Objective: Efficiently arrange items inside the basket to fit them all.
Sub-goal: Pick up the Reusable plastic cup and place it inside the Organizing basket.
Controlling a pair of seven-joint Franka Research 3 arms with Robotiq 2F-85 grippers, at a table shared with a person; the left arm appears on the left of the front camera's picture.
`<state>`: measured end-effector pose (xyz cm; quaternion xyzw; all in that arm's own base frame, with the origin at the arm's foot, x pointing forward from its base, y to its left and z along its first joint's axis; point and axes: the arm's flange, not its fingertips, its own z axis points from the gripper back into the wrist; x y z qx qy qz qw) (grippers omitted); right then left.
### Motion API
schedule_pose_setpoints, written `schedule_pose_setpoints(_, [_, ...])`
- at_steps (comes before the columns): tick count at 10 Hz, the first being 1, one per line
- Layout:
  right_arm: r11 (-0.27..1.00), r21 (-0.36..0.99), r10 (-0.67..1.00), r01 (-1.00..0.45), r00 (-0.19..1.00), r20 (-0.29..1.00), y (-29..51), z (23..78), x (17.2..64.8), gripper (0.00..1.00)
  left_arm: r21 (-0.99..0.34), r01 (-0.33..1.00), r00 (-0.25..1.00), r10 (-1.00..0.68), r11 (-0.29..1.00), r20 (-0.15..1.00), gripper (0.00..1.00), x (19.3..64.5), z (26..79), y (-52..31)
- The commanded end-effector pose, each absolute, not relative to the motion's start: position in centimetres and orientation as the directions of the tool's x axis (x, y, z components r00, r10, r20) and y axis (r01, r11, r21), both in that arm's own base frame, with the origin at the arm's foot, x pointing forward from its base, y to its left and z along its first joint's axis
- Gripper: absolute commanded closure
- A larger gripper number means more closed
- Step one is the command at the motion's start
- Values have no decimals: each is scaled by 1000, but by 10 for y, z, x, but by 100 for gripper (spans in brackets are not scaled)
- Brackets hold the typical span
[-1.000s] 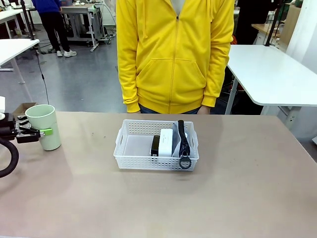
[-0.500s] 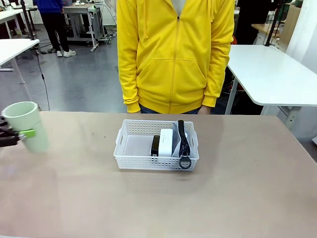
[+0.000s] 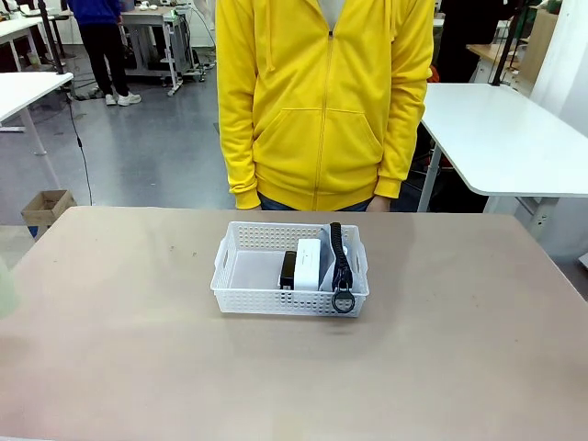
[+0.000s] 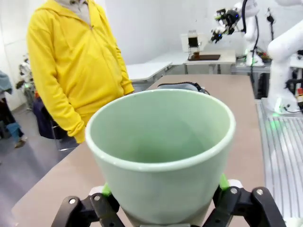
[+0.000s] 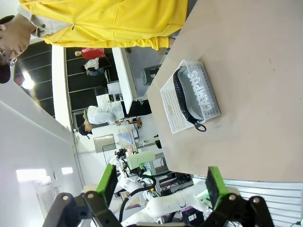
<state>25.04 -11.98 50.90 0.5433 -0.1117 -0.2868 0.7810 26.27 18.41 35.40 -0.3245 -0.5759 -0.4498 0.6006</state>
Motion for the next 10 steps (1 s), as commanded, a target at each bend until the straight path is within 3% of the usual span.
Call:
schedule_pose_setpoints(1, [226,921,-568,317,811,-139,-118,513,252,0,114,917,-60,-150,383,987,100,291,340,171])
schedule_pose_setpoints(4, [226,921,-568,317,811,-139,-118,513,252,0,114,917,-60,-150,383,987,100,291,340,171])
schedule_pose_setpoints(5, [226,921,-568,317,811,-139,-118,513,252,0,92,923,-37,-151,375,988,13,291,335,165])
schedule_pose_setpoints(8, [226,921,-568,317,811,-139,-118,513,252,0,85,948,-44,-140,306,989,13,357,395,39])
schedule_pose_setpoints(10, [226,921,-568,317,811,-139,-118,513,252,0,-49,947,127,-228,318,965,13,399,418,-47])
